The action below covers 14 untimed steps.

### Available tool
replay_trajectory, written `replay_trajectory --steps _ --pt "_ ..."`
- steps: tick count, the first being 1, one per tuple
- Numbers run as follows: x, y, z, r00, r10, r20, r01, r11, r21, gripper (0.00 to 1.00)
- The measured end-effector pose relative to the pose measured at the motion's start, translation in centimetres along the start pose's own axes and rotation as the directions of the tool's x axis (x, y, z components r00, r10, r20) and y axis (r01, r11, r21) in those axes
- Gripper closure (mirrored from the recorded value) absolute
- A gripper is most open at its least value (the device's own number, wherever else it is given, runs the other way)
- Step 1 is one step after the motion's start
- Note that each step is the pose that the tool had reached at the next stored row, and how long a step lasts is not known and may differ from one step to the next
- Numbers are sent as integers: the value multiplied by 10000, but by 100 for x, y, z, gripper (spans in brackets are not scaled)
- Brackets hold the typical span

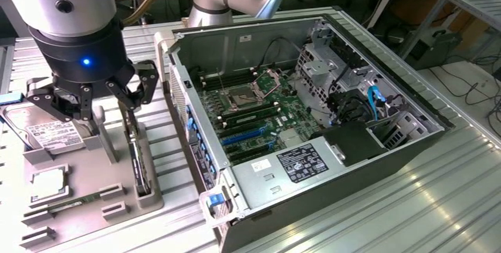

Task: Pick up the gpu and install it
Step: 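Pick up the gpu and move the gpu toward the slot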

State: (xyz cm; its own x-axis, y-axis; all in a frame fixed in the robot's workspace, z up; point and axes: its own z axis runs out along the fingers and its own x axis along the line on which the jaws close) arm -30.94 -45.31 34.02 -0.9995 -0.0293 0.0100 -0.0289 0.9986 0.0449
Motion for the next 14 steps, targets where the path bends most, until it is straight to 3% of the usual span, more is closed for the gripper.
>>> replay_trajectory --steps 14 --pt "1 -48 47 10000 1 1 -1 10000 -1 46"
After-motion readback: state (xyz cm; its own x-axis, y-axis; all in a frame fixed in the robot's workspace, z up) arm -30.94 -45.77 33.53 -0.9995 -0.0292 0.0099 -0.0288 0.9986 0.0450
